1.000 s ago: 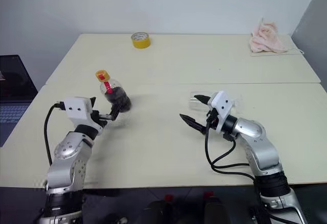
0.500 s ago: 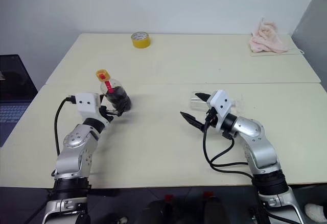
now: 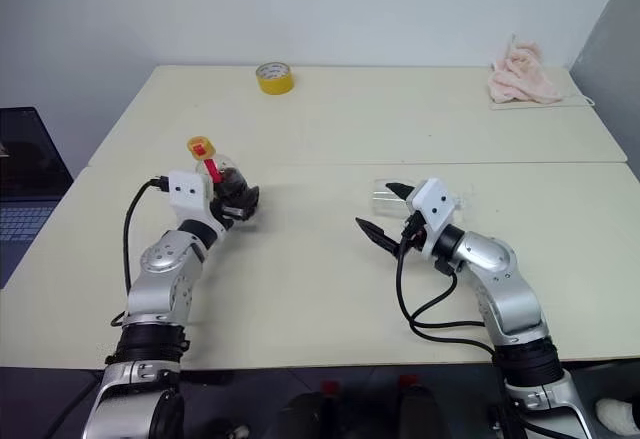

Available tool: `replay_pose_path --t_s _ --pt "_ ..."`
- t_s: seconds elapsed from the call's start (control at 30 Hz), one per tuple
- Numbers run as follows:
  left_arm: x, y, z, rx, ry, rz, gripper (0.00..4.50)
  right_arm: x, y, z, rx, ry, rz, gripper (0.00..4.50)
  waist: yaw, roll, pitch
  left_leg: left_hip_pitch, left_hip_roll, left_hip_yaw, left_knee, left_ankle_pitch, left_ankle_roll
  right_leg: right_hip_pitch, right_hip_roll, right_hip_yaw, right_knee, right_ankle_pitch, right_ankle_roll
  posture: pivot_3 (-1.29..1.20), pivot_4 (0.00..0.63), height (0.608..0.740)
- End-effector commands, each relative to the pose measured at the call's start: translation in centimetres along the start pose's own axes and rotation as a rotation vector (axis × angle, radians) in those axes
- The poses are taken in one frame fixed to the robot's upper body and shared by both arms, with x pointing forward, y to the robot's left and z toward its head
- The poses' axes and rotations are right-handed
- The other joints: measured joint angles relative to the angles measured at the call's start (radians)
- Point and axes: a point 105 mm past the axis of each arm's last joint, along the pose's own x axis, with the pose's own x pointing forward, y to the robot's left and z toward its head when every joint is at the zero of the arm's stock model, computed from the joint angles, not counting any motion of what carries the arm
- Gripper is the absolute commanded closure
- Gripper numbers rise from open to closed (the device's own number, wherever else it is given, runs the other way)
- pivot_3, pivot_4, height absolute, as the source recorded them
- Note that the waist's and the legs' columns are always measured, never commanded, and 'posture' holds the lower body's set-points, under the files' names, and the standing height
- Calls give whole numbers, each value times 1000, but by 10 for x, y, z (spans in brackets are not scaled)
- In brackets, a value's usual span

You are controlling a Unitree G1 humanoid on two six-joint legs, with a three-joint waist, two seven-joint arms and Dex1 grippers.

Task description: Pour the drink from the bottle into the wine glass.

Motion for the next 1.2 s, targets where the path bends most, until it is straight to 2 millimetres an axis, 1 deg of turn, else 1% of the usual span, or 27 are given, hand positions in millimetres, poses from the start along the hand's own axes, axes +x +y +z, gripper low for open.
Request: replay_pose_path --t_s 0.03,0.47,0.67,0.83,0.97,1.07,1.1,1.2 --pt "2 4 12 42 -46 -6 34 -2 -1 14 -40 -41 -12 0 0 0 0 0 0 0 0 0 0 0 0 0 0 0 0 0 150 740" --pt "5 7 16 53 -86 -8 34 0 0 15 -49 -36 -7 0 -1 0 0 0 0 0 0 0 0 0 0 0 0 0 0 0 150 740" --pt "6 3 26 48 -127 -21 34 -1 1 11 -53 -22 -5 0 -1 0 0 0 0 0 0 0 0 0 0 0 0 0 0 0 150 740" --pt "9 2 22 41 -117 -22 34 -1 0 10 -52 -18 -6 0 -1 0 0 0 0 0 0 0 0 0 0 0 0 0 0 0 150 740" --pt "12 0 24 33 -131 -30 34 -1 0 10 -52 -17 -5 0 -1 0 0 0 0 0 0 0 0 0 0 0 0 0 0 0 150 740" --pt "14 0 25 36 -141 -32 641 -1 0 10 -53 -16 -5 0 -1 0 0 0 0 0 0 0 0 0 0 0 0 0 0 0 150 740" --pt "15 0 25 36 -144 -32 1019 -1 0 11 -54 -16 -6 0 -1 0 0 0 0 0 0 0 0 0 0 0 1 0 0 0 150 740" --pt "16 0 26 34 -146 -34 1764 -1 0 11 -57 -15 -6 0 0 0 0 0 0 0 0 0 0 0 0 0 1 0 0 0 150 740"
